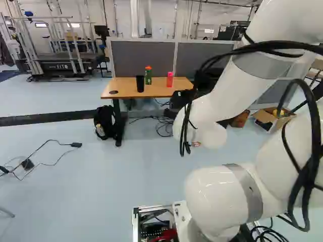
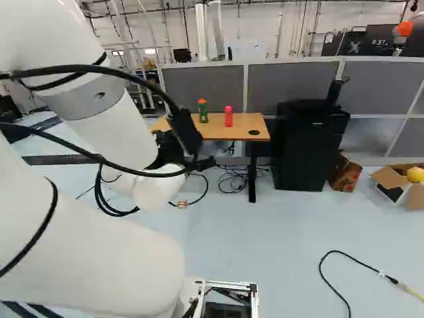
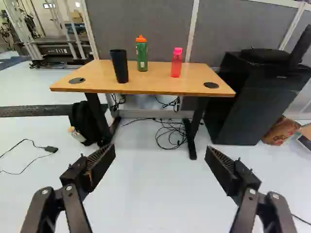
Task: Pick up the green bottle from the table
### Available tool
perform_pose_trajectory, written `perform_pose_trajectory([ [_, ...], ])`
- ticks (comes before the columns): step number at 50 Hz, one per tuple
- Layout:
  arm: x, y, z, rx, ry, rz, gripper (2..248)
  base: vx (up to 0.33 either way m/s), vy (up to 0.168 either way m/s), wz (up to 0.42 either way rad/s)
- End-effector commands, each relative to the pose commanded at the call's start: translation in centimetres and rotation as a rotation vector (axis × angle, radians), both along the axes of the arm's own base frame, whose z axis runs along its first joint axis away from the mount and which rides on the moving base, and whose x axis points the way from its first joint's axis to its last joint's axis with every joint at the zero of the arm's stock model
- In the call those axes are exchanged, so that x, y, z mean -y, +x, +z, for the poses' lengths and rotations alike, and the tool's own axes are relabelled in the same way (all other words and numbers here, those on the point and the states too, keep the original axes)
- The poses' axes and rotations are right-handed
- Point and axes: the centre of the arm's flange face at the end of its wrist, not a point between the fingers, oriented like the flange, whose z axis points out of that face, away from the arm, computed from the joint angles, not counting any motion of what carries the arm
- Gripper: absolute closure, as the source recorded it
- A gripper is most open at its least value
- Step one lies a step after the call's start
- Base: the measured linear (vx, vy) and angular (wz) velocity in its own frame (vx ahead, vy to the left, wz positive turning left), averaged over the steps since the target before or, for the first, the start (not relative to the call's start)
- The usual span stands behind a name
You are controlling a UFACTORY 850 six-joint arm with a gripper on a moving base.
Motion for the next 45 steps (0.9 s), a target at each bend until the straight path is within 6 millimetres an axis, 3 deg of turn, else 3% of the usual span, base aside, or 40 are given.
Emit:
perform_pose_trajectory([
  [19,0.0,0.0,0.0,0.0,0.0,0.0,3,0.121,-0.05,-0.015],
  [45,0.0,0.0,0.0,0.0,0.0,0.0,3,0.238,-0.126,0.01],
])
